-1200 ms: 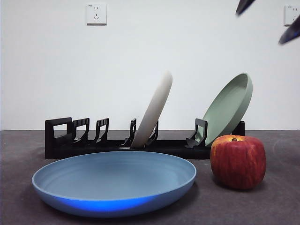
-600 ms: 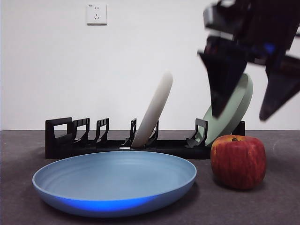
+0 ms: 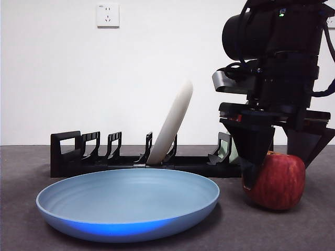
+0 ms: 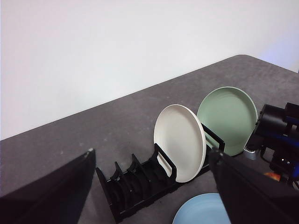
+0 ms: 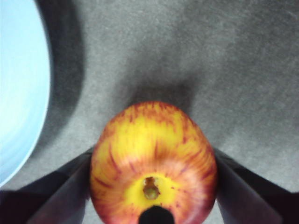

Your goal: Take the blue plate from the plate rack,put the plate on the table,take the apple from the table,put the apple in the plate

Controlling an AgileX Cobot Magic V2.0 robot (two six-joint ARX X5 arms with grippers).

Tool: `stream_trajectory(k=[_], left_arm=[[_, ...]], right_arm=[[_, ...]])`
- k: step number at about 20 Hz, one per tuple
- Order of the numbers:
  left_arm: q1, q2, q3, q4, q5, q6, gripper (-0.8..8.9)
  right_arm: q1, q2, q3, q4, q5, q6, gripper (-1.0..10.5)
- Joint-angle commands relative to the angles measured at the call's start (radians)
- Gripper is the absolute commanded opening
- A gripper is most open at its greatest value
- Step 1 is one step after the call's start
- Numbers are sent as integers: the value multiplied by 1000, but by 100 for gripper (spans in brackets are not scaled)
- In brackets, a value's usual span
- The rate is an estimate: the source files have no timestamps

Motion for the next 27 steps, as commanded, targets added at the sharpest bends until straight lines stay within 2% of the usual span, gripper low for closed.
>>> stream_trajectory(k=[1,2,5,7,12,15,22,23,24,26,27], left_arm=[[2,-1,-1,0,-7,10,408],[2,-1,-1,1,-7,9,408],[2,6,-1,3,-9,9,408],[2,11,-1,8,-8,9,408],[2,17,-1,10,-6,9,408],[2,17,-1,14,-3,8,408],[2,18,-1,14,-3,8,408],[2,18,-1,13,-3,8,408],[2,18,-1,13,-4,8,408],[2,18,-1,13,-4,8,408],[2,19,-1,13,-4,8,408]], right_arm=[[13,-48,2,2,-2,27,-8],[28,-80,2,7,-19,40,-8],[84,-177,2,71,-162,53,-8],[143,-206,3,137,-213,71,-12],[255,-122,68,205,-199,83,-12],[283,2,144,204,-150,74,-12],[306,210,209,204,-140,39,-9],[309,216,209,204,-132,33,25],[313,216,209,205,-127,20,113],[320,216,209,204,-129,7,381],[320,216,209,204,-127,8,461]])
